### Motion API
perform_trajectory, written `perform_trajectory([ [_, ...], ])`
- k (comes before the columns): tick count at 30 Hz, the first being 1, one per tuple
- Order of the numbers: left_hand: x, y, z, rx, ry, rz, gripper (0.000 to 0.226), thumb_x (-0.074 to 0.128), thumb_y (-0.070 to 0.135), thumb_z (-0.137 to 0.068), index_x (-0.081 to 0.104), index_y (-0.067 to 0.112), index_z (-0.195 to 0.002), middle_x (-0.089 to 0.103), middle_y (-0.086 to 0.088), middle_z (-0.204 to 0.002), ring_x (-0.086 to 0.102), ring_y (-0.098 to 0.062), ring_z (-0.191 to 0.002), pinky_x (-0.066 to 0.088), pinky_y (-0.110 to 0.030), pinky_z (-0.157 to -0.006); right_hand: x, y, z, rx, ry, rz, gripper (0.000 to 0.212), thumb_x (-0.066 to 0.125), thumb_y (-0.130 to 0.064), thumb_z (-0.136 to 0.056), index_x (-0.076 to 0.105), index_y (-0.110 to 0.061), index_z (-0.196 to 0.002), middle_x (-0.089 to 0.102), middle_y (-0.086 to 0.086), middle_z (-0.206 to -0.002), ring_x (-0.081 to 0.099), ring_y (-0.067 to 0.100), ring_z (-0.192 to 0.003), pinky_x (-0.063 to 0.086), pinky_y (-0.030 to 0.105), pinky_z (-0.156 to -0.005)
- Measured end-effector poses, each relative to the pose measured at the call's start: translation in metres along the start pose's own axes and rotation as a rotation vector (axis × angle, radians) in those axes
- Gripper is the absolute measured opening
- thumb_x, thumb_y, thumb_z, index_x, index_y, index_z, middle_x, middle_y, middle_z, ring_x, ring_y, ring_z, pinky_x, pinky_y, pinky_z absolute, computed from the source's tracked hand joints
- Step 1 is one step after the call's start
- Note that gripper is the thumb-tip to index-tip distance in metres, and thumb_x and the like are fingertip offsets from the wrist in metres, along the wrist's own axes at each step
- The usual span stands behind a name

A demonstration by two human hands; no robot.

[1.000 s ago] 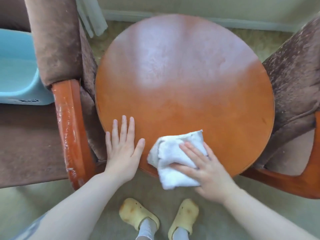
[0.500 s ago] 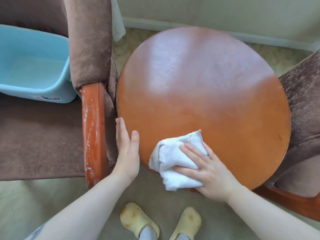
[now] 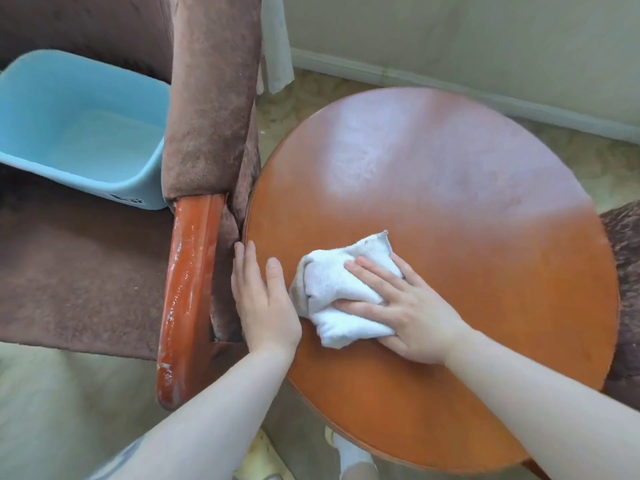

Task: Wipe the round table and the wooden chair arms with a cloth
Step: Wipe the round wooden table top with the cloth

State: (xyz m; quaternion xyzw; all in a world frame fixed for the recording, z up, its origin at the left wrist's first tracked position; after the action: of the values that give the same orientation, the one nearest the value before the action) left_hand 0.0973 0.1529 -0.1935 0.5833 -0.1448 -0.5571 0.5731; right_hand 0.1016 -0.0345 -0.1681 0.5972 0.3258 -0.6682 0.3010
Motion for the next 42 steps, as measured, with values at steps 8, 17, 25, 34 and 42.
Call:
perform_trajectory([
  [8, -0.012, 0.013, 0.009, 0.112, 0.291, -0.074, 0.074, 0.030, 0.046, -0.085, 0.031, 0.003, -0.146, 0.036, -0.013, -0.151, 0.030, -0.022, -0.139, 0.023, -0.034, -0.114, -0.003, 0.023, -0.164, 0.818, 0.202, -0.440, 0.060, 0.050, -0.024, -0.085, 0.037, -0.044, -0.140, 0.000, 0.004, -0.163, -0.007, 0.020, -0.149, -0.001, 0.060, -0.113],
  [17, 0.013, 0.029, 0.005, 0.224, 0.137, -0.441, 0.050, 0.039, 0.033, -0.092, 0.044, 0.022, -0.141, 0.037, 0.003, -0.152, 0.023, -0.014, -0.143, 0.017, -0.041, -0.118, -0.027, 0.179, -0.065, 0.092, 0.037, -0.043, 0.054, 0.045, -0.030, -0.083, 0.050, -0.028, -0.137, 0.030, 0.016, -0.155, 0.027, 0.033, -0.144, 0.029, 0.061, -0.109],
  [25, 0.057, 0.060, -0.040, 0.300, 0.036, -0.620, 0.048, 0.039, 0.022, -0.098, 0.038, 0.023, -0.146, 0.021, 0.004, -0.159, 0.010, -0.014, -0.148, -0.002, -0.035, -0.120, -0.013, 0.101, -0.058, 0.300, 0.209, -0.137, 0.055, 0.054, -0.030, -0.076, 0.054, -0.035, -0.131, 0.028, 0.011, -0.157, 0.023, 0.026, -0.146, 0.023, 0.059, -0.111],
  [34, 0.068, 0.060, -0.039, 0.311, 0.002, -0.826, 0.054, 0.020, 0.038, -0.098, 0.028, 0.023, -0.150, 0.021, 0.001, -0.160, 0.013, -0.017, -0.148, 0.006, -0.037, -0.120, -0.031, 0.242, -0.073, 0.730, 0.252, -0.099, 0.057, 0.046, -0.043, -0.079, 0.045, -0.040, -0.136, 0.029, 0.007, -0.157, 0.029, 0.027, -0.142, 0.028, 0.056, -0.108],
  [42, 0.065, 0.074, -0.036, 0.392, 0.076, -0.770, 0.036, 0.040, 0.022, -0.087, 0.061, 0.005, -0.111, 0.057, -0.018, -0.123, 0.048, -0.038, -0.125, 0.031, -0.054, -0.110, -0.027, 0.103, -0.134, -0.061, 0.165, -0.132, 0.047, 0.052, -0.035, -0.074, 0.064, -0.033, -0.119, 0.047, 0.012, -0.144, 0.047, 0.029, -0.131, 0.036, 0.051, -0.093],
])
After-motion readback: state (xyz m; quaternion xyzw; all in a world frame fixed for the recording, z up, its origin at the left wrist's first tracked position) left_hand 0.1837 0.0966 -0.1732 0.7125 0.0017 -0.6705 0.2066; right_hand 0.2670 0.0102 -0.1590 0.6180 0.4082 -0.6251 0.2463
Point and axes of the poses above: each hand's wrist, its own z-axis away from the middle knuckle, its own x-axis out of the palm, y = z × x, the point moved 10 cm from there along -z, towards the middle knuckle
